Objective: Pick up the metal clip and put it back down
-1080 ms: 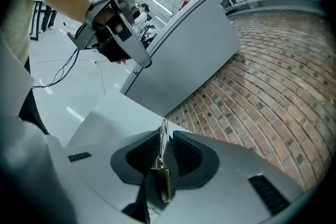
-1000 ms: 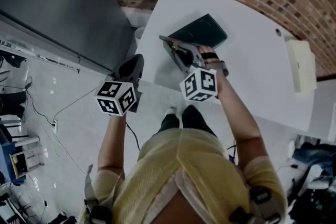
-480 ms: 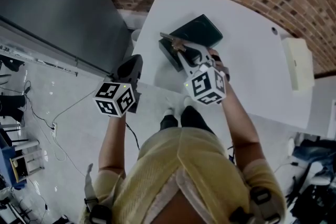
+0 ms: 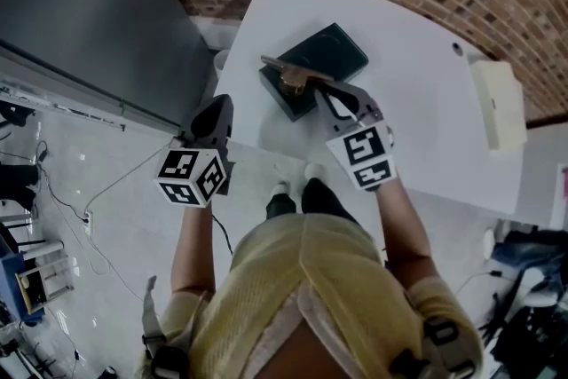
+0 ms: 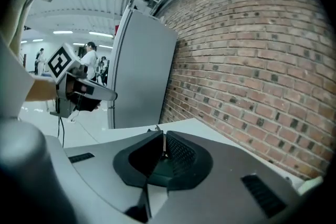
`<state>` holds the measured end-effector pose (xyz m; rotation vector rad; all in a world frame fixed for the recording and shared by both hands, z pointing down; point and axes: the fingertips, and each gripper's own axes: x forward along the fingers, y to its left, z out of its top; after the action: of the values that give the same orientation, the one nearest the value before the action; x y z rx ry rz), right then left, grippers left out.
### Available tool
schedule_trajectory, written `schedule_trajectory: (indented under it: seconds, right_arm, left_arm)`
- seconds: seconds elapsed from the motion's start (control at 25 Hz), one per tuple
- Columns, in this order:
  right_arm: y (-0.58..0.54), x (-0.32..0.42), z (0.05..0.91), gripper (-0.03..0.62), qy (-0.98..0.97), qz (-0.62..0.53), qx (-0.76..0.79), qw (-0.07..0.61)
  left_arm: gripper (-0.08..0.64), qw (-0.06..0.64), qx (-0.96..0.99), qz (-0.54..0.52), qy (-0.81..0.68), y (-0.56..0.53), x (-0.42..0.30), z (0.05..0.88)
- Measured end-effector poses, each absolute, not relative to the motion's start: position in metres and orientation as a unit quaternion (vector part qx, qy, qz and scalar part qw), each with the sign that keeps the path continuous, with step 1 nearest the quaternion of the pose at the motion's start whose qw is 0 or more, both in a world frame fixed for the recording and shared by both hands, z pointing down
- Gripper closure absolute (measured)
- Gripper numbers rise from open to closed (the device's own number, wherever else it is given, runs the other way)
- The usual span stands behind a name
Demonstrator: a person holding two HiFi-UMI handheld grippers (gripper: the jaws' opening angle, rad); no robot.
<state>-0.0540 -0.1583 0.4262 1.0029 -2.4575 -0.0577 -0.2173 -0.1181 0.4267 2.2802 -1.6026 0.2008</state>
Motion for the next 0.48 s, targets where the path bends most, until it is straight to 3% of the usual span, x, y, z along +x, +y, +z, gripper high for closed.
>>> schedule_trajectory:
  seconds: [0.16, 0.48]
  right_arm:
    - [-0.156, -0.041, 0.418, 0.583, -0.900, 0.021, 0.379, 0.214]
    - [-0.154, -0.008, 0.437, 0.588, -0.878, 0.047, 0.408, 0.244]
  left_arm:
    - [0.558, 0.159, 0.800, 0.075, -0.574, -0.116, -0.217, 0.421]
    - [0.558, 0.138, 0.786, 0.101, -0.594, -0.112, -0.222, 0.419]
